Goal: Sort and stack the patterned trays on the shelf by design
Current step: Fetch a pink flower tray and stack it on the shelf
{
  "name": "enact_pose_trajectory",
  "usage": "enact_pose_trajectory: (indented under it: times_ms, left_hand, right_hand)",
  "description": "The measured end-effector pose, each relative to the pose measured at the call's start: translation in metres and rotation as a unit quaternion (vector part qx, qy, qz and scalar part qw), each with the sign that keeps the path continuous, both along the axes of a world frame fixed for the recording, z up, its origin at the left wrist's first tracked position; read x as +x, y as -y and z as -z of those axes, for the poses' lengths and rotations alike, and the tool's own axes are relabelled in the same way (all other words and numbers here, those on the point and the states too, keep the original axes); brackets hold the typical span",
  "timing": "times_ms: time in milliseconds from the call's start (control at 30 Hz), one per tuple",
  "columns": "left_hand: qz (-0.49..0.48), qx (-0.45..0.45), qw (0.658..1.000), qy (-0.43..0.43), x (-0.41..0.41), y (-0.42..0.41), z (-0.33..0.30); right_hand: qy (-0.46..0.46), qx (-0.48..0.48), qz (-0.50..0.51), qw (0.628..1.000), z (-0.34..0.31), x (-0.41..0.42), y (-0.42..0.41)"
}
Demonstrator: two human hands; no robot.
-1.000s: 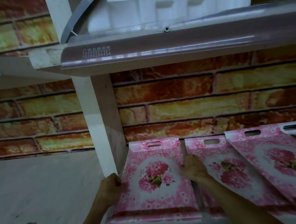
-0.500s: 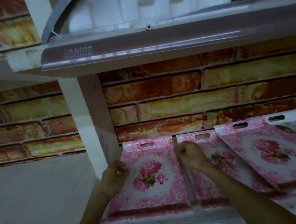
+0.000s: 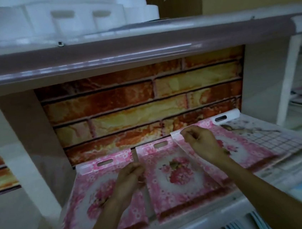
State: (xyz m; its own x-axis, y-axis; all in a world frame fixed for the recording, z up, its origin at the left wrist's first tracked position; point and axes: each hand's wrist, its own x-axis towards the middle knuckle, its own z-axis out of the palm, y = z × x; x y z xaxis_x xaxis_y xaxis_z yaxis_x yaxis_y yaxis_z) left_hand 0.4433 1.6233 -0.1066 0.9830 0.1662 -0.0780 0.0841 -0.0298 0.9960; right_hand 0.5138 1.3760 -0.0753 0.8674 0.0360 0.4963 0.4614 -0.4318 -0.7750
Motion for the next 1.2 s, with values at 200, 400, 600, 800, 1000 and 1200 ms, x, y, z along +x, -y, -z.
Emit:
enact_pose_trajectory:
  times_ms: [200, 400, 600, 800, 1000, 1200]
  left_hand:
    - [0.044, -0.08, 0.994, -0.059, 0.021, 0.074, 0.007]
    - [0.093, -0.055, 0.989, -0.104, 0.047, 0.148, 0.006]
    - [0.089, -0.045, 0.985, -0.142, 0.07, 0.189, 0.022]
    - [0.024, -0.034, 0.997, -0.07, 0.094, 0.2, 0.048]
    - [-0.003, -0.075, 0.997, -0.025, 0.081, 0.18, 0.023]
    - [-0.035, -0.095, 0.994, 0.046, 0.06, 0.134, 0.007]
  right_hand:
    - [0.015, 0.018, 0.048, 0.999, -0.009, 0.022, 0.07]
    - [0.003, -0.003, 0.065, 0.998, -0.007, 0.038, 0.119]
    - [-0.005, -0.009, 0.079, 0.997, -0.003, 0.052, 0.145]
    - [-0.009, 0.0, 0.086, 0.996, -0.005, 0.058, 0.158]
    - [-0.022, -0.014, 0.106, 0.994, -0.002, 0.062, 0.154]
    - [-0.048, -0.026, 0.134, 0.989, -0.001, 0.065, 0.128]
